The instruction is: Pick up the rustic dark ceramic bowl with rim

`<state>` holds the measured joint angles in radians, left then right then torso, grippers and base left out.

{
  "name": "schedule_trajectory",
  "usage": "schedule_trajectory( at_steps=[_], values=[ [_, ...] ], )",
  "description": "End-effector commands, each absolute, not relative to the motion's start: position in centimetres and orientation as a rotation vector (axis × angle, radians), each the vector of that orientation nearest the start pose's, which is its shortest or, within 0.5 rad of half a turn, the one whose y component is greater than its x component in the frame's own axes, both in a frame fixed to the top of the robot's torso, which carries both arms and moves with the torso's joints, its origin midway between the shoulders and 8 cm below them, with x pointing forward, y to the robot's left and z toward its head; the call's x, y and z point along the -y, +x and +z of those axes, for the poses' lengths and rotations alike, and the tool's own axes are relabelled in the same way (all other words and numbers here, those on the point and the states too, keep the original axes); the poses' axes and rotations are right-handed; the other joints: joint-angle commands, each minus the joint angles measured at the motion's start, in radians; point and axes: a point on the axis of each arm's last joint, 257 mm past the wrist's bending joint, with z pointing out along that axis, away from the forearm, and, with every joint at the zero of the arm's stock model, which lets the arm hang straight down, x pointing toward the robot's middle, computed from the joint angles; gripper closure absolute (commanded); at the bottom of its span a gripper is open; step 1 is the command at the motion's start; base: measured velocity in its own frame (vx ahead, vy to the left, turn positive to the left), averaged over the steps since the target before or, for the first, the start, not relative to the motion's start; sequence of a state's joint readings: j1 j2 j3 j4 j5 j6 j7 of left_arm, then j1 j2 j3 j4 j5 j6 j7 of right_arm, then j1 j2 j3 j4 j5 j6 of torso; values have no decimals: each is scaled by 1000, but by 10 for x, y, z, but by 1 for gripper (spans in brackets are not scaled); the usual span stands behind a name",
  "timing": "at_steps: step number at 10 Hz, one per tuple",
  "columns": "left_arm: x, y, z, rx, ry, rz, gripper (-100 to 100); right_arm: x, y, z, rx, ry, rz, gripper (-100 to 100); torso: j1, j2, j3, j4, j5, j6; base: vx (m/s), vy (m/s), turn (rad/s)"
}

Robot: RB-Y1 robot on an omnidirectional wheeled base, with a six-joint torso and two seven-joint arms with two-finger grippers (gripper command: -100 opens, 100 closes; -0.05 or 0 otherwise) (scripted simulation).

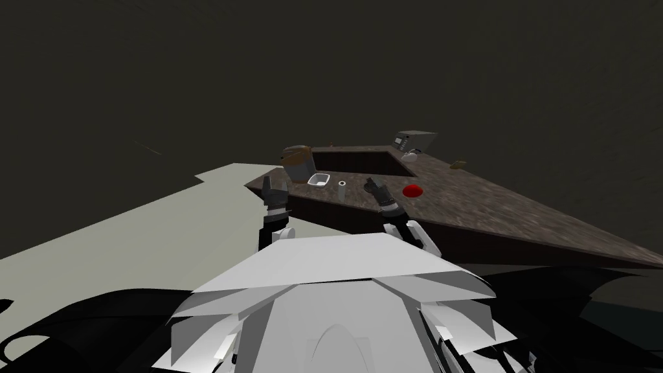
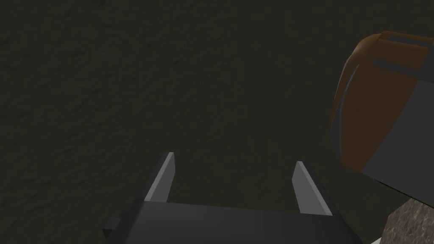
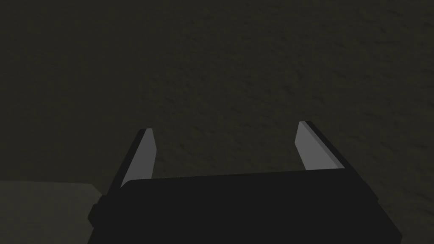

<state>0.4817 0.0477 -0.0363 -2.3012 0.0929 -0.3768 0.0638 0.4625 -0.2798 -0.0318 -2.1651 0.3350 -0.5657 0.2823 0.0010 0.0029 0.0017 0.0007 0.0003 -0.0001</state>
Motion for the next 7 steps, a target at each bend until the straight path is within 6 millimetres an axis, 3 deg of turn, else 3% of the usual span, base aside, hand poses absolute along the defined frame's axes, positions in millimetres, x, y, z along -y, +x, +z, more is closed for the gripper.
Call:
schedule_trajectory(
  at_steps=[1, 2, 4, 5, 6, 7],
  values=[
    [-271, 362, 15, -643, -783, -1446, 0, 236, 372, -52, -1113, 0, 699, -100, 0, 0, 0, 0, 0, 0, -38, 25, 41],
    [-271, 362, 15, -643, -783, -1446, 0, 235, 371, -52, -1120, -14, 697, -100, 0, 0, 0, 0, 0, 0, -22, 21, 13],
    [-271, 362, 15, -643, -783, -1446, 0, 249, 381, -89, -1231, -111, 560, -100, 0, -1, -1, 0, 0, 0, -24, 26, 41],
    [-271, 362, 15, -643, -783, -1446, 0, 248, 381, -90, -1238, -128, 556, -100, 0, -1, -1, 0, 0, 0, -24, 22, 16],
    [-271, 362, 15, -643, -783, -1446, 0, 258, 385, -108, -1292, -182, 482, -100, 0, -1, -1, 0, 0, 0, -19, 23, 35],
    [-271, 362, 15, -643, -783, -1446, 0, 258, 385, -109, -1295, -192, 480, -100, 0, -2, -1, 0, 0, 0, -12, 20, 16]
  ],
)
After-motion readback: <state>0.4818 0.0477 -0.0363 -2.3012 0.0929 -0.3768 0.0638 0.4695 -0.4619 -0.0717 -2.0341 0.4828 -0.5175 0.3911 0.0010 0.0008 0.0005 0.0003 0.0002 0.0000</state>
